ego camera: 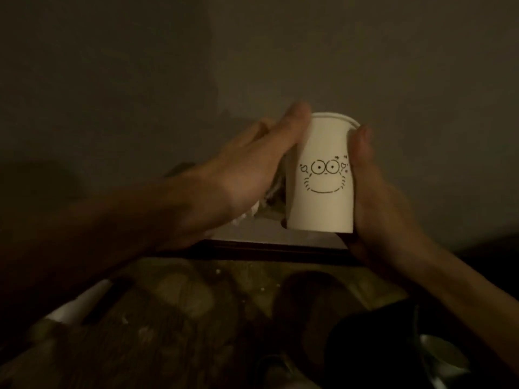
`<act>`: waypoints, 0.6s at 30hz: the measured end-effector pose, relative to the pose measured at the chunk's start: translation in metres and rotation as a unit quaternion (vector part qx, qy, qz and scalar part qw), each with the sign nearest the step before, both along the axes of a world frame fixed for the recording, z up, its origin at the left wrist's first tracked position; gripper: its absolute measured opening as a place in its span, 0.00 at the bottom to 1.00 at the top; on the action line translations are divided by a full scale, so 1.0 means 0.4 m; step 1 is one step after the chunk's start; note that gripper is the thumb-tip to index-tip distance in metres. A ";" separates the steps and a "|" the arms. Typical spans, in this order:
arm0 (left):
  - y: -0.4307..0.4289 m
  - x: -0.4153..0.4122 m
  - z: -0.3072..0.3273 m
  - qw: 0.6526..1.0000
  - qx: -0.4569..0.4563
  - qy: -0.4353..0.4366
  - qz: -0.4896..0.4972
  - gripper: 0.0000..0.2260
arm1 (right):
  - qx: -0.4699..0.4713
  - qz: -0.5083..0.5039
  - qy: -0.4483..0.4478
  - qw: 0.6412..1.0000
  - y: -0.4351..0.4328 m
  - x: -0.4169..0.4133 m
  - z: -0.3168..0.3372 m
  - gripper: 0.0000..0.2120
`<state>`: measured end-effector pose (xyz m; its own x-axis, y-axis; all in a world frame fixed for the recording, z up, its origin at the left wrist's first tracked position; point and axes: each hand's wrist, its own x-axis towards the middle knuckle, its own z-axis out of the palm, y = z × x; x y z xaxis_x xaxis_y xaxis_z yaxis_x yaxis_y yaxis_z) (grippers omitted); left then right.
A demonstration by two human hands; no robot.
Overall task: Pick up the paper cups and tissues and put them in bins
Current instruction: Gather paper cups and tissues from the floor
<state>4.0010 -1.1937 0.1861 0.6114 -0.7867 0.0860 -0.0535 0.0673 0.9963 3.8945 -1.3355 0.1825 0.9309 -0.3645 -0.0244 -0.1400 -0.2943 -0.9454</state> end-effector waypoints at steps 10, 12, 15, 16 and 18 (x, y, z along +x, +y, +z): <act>-0.519 -0.411 0.133 0.969 0.087 -0.094 -0.211 0.19 | 0.133 -0.187 -0.109 0.967 -0.359 -0.488 0.059 0.24; -0.581 -0.492 0.082 0.964 0.128 -0.097 -0.212 0.21 | 0.142 -0.257 -0.088 0.952 -0.394 -0.576 -0.002 0.20; -0.639 -0.591 -0.045 0.963 0.169 -0.080 -0.192 0.21 | 0.114 -0.307 -0.016 0.945 -0.414 -0.672 -0.120 0.25; -0.646 -0.617 -0.102 0.961 0.199 -0.059 -0.183 0.21 | 0.089 -0.313 0.037 0.945 -0.414 -0.694 -0.162 0.30; -0.645 -0.649 -0.222 0.953 0.256 0.002 -0.164 0.20 | 0.065 -0.290 0.129 0.946 -0.409 -0.720 -0.229 0.34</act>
